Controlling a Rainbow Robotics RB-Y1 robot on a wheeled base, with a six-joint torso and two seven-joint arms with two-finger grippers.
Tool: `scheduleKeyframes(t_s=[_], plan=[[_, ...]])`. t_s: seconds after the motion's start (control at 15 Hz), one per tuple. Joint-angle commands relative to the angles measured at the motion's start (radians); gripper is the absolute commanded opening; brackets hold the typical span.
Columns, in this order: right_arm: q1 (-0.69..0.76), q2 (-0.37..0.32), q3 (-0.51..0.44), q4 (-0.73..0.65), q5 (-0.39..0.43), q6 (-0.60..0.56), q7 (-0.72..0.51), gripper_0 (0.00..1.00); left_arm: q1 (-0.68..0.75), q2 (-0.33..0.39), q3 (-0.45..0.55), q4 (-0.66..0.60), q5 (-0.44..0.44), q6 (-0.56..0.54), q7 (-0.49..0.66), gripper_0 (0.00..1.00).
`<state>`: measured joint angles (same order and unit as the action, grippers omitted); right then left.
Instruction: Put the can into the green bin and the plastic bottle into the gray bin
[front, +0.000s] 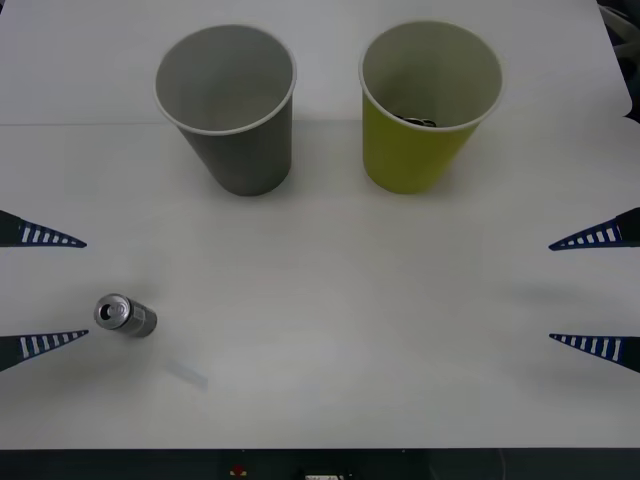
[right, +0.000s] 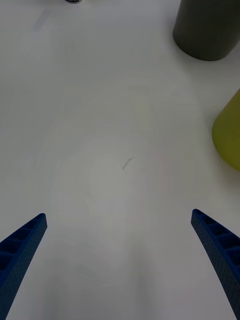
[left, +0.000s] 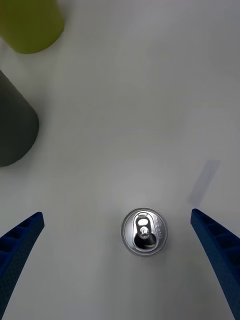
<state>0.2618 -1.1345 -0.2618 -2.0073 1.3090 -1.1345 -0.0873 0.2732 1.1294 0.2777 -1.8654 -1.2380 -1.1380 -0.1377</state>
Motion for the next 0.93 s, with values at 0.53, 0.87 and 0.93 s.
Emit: scheduleKeyframes(t_s=[0.53,0.87,0.93], plan=[[0.000,0.000,0.000,0.000,0.000,0.000,0.000,1.00,-0.022,0.040,-0.155,0.328,0.307,-0.071,-0.287,1.00],[0.000,0.000,0.000,0.000,0.000,0.000,0.000,1.00,-0.117,0.038,-0.325,0.525,0.446,-0.066,-0.450,1.00],[0.000,0.000,0.000,0.000,0.000,0.000,0.000,1.00,-0.140,0.038,-0.361,0.566,0.476,-0.066,-0.482,1.00]])
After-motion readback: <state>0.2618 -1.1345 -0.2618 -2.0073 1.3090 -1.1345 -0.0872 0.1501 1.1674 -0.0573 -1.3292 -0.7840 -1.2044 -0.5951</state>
